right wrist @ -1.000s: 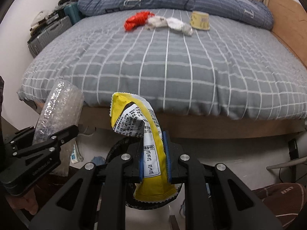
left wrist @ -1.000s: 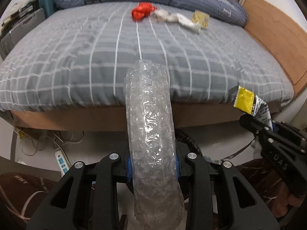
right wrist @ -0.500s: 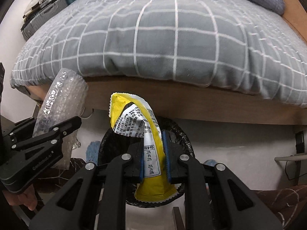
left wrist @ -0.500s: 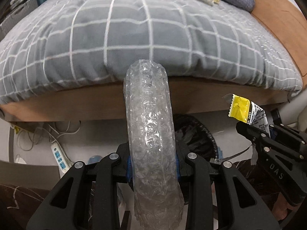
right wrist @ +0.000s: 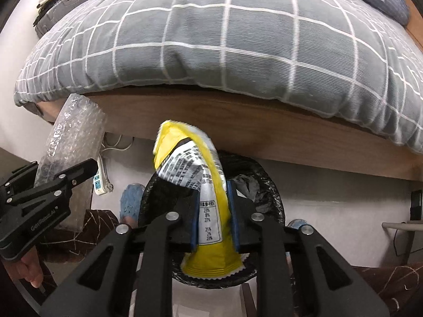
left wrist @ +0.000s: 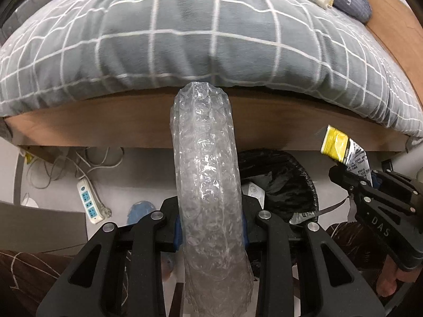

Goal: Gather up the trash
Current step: 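Open the right tool over the bin while the left tool drops the bubble wrap in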

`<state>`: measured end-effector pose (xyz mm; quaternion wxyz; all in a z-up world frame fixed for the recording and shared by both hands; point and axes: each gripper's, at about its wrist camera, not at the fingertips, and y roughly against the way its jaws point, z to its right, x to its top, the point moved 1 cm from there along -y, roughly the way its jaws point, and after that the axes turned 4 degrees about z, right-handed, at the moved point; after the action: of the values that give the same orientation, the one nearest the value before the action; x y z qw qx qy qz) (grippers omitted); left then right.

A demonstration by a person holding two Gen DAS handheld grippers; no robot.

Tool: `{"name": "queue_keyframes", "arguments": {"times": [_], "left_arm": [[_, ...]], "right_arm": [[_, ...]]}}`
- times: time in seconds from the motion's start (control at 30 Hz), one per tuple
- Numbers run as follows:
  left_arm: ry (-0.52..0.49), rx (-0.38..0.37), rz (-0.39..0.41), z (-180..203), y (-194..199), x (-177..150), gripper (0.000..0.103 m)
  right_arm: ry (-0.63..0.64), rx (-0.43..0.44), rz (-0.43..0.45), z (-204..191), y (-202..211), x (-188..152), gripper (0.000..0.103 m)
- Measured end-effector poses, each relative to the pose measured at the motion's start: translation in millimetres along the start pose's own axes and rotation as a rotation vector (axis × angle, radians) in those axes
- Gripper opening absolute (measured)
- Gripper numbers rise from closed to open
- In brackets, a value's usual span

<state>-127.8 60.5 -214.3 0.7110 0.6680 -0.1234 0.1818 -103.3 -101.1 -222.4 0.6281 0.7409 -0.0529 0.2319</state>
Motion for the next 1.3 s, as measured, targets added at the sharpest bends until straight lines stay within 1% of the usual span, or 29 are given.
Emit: {"name": "queue_keyframes", "arguments": {"times": [0.07,0.13,0.27,0.33,0.53,0.57,0.63,0.73,0.9,1.1,1.2,1.3], "left_arm": [[0.012,0.006,-0.001,-5,1,-2,0.03],[0.023,0.014,-0.003,-9,3,-3,0.03],[0.023,0.018,0.0,-12,4,-3,0.03],[0.02,0.015,0.001,-8,5,-1,0.03],[-0.005,0.008,-0.011,-1,-1,-1,0.03],[-0.006,0.006,-0.015,1,-2,-1,0.03],[-0.009,0.006,-0.019,1,-5,-1,0.03],[-0.017,0.002,-0.025,2,-11,-3,0.03],[-0.019,-0.003,-0.047,10,-23,-5,0.03],[-0.056,-0.018,-0.056,33,-32,-3,0.03],[-0.093,-0.032,-0.053,48,-37,-2,0.03],[-0.12,-0.044,-0.067,63,-44,-4,0.03]], "right_arm": [[0.018,-0.002,0.001,-5,0,1,0.027],[0.031,-0.007,0.01,-10,2,1,0.04],[0.033,-0.013,0.015,-8,4,3,0.05],[0.026,-0.018,0.018,-5,4,3,0.06],[0.025,-0.022,0.01,8,5,-5,0.075],[0.027,-0.022,0.01,5,5,-7,0.076],[0.029,-0.024,0.007,3,2,-7,0.082],[0.017,-0.038,0.008,7,-2,-12,0.084],[-0.005,-0.076,0.053,23,10,-18,0.093],[-0.059,-0.108,0.058,52,12,-16,0.094],[-0.082,-0.129,0.073,67,18,-18,0.095],[-0.114,-0.144,0.08,81,23,-21,0.095]]}}
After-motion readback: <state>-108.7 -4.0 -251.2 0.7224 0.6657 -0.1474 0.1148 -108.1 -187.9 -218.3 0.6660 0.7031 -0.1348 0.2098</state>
